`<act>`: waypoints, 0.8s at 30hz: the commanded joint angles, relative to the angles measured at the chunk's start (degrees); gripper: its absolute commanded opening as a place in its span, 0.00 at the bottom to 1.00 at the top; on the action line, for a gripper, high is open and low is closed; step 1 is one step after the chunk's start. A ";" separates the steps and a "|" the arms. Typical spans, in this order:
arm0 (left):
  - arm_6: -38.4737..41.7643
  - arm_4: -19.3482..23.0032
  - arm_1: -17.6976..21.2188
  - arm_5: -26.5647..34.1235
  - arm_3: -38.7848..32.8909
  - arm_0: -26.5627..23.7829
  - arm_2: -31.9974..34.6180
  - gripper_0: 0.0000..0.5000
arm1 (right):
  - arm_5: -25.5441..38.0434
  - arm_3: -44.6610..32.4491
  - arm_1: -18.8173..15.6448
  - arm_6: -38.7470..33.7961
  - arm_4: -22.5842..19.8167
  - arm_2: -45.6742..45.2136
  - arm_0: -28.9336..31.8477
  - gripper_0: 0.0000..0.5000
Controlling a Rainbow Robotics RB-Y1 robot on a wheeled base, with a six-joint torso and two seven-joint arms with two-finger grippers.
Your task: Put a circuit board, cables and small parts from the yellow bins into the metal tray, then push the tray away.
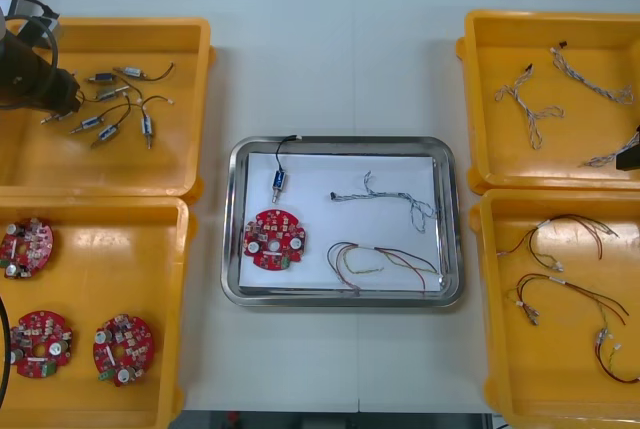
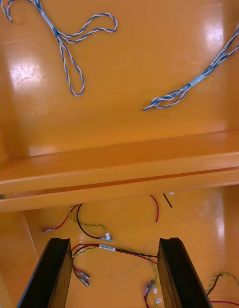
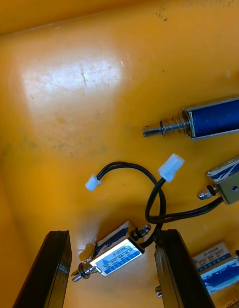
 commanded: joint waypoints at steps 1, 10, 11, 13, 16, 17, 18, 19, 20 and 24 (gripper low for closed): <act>-7.15 -0.72 -0.52 -1.33 -0.42 -0.70 -0.61 0.97 | 0.18 -0.20 -2.94 -1.29 -0.61 -1.54 0.08 1.00; -7.59 -0.81 -0.87 -2.21 -0.69 0.53 -0.61 0.95 | 0.18 -0.20 -3.38 -1.29 -1.31 -1.54 1.14 1.00; -7.50 -0.81 -0.87 -2.30 -0.86 0.80 -0.69 0.95 | 0.18 -0.20 -3.38 -1.38 -1.49 -1.54 1.31 1.00; -7.59 -0.81 -0.96 -2.56 -0.95 1.15 -0.61 0.95 | 0.18 -0.28 -3.38 -1.47 -1.66 -1.54 1.58 1.00; -7.59 -0.54 -0.96 -2.56 -1.39 1.94 -0.61 0.96 | 0.18 -0.90 -3.38 -1.56 -1.84 -1.54 2.28 1.00; -7.59 -0.45 -0.96 -2.56 -1.65 2.38 -0.69 0.95 | 0.18 -1.16 -3.38 -1.65 -1.84 -1.63 2.63 1.00; -7.59 -0.37 -0.87 -2.47 -1.92 2.64 -0.61 0.95 | 0.18 -1.60 -3.38 -1.65 -1.84 -1.63 2.98 1.00; -7.59 -0.28 -0.96 -2.47 -2.09 2.73 -0.69 0.95 | 0.18 -1.78 -3.38 -1.65 -1.84 -1.63 3.07 1.00; -7.68 -0.19 -0.87 -2.39 -2.09 2.91 -0.69 0.95 | 0.18 -2.22 -3.38 -1.73 -1.84 -1.63 3.42 1.00; -7.77 -0.01 -0.87 -1.42 -2.09 2.91 -0.69 0.95 | 0.18 -3.71 -3.38 -1.82 -1.58 -1.63 4.65 1.00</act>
